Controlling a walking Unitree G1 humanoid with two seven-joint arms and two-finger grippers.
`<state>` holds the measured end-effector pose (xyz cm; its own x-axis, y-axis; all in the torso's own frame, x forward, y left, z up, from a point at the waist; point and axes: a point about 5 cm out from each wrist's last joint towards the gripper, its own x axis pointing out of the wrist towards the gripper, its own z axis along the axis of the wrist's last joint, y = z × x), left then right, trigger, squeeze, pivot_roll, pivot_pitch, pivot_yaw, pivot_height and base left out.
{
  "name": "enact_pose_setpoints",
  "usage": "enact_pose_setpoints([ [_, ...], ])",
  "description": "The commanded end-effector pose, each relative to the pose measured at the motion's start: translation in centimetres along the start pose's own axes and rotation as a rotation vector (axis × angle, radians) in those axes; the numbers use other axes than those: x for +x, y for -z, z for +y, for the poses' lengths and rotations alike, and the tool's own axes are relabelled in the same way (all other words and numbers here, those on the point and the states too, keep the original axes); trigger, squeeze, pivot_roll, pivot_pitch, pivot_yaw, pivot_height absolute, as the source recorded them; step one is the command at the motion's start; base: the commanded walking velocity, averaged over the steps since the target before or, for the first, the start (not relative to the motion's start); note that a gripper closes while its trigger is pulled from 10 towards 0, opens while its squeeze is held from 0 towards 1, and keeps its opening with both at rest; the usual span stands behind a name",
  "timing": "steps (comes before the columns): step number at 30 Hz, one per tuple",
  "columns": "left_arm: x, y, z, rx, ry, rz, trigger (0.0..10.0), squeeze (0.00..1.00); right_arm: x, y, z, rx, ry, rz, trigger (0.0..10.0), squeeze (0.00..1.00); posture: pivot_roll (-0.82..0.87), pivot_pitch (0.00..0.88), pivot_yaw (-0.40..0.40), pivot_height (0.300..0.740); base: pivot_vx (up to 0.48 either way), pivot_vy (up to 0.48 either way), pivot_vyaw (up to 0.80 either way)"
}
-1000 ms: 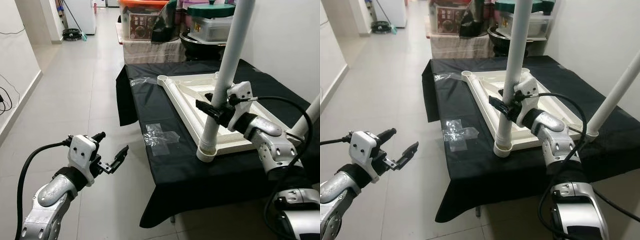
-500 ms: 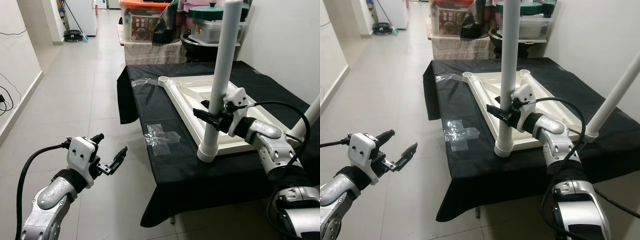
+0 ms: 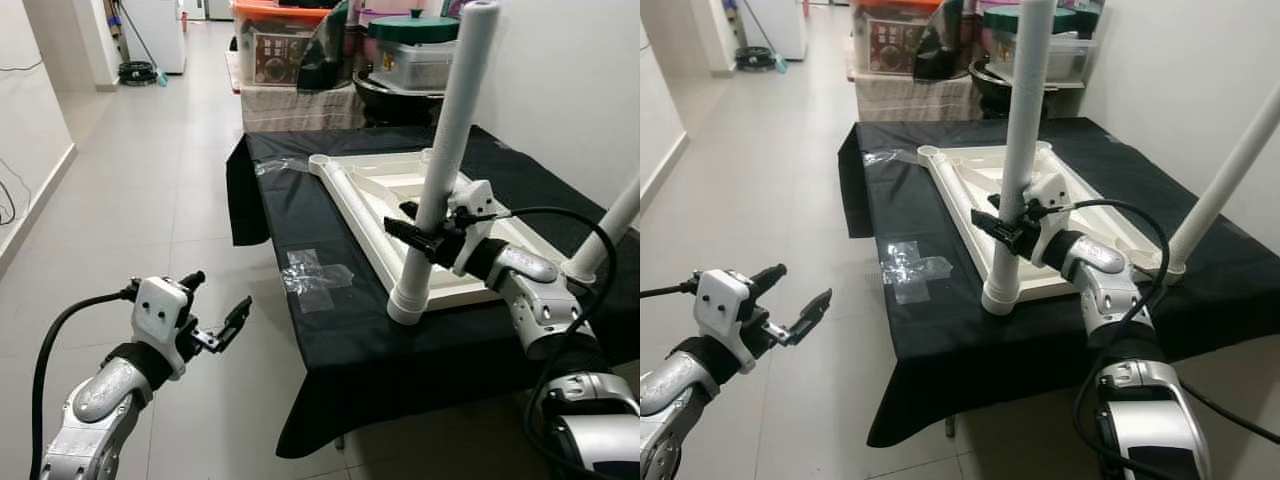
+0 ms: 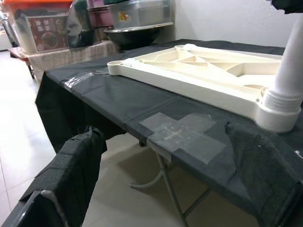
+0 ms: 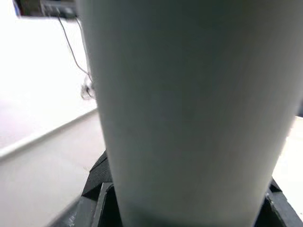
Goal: Building children table
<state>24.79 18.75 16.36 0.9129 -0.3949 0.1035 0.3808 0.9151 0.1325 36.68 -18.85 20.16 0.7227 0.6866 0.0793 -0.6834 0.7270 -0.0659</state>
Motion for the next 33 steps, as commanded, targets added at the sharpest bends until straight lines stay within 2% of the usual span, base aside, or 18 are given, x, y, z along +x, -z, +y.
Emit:
enact_pose_setpoints([
  [1,0.0,0.0,-0.2,-0.027,0.000,-0.001,10.0,0.00,2.0,2.0,3.9,0.185,-0.097,-0.029,0.0,0.00,0.13,0.000,-0.085,0.740,0.000,0.000,0.00],
  [2,0.0,0.0,-0.2,-0.027,0.000,-0.001,10.0,0.00,2.0,2.0,3.9,0.185,-0.097,-0.029,0.0,0.00,0.13,0.000,-0.085,0.740,0.000,0.000,0.00],
  [3,0.1,0.0,-0.2,-0.029,0.001,-0.001,10.0,0.00,2.6,2.1,5.0,0.203,-0.129,-0.046,0.0,0.00,0.13,0.000,-0.085,0.740,0.000,0.000,0.00],
  [4,0.1,0.0,-0.2,-0.029,0.001,-0.001,10.0,0.00,2.6,2.1,5.0,0.203,-0.129,-0.046,0.0,0.00,0.13,0.000,-0.085,0.740,0.000,0.000,0.00],
  [6,0.2,0.0,-0.2,-0.028,0.001,-0.001,10.0,0.00,3.2,2.6,6.4,0.211,-0.182,-0.044,0.0,0.00,0.13,0.000,-0.093,0.740,0.000,0.000,0.00],
  [9,0.1,-0.1,0.0,-0.022,-0.009,-0.001,10.0,0.00,3.4,3.4,6.7,0.197,-0.197,-0.021,0.0,0.00,0.14,0.000,-0.099,0.740,0.000,0.000,0.00],
  [15,-0.3,0.1,0.1,-0.022,-0.032,0.007,10.0,0.00,3.3,3.9,6.2,0.146,-0.193,0.018,0.0,0.00,0.14,0.000,-0.108,0.740,0.000,0.000,0.00],
  [18,-0.7,0.4,0.0,-0.023,-0.036,0.020,10.0,0.00,2.5,4.2,4.8,0.067,-0.217,0.111,0.0,0.00,0.14,0.000,-0.111,0.740,0.000,0.000,0.00],
  [29,-0.7,0.3,0.0,-0.026,-0.027,0.023,10.0,0.00,2.2,3.2,4.3,0.026,-0.352,0.193,0.0,0.00,0.15,0.000,-0.116,0.740,0.000,0.000,0.00],
  [33,-0.8,0.4,-0.4,-0.039,-0.025,0.022,10.0,0.00,3.1,2.6,4.3,0.032,-0.400,0.196,0.0,0.00,0.16,0.000,-0.134,0.740,0.000,0.000,0.00],
])
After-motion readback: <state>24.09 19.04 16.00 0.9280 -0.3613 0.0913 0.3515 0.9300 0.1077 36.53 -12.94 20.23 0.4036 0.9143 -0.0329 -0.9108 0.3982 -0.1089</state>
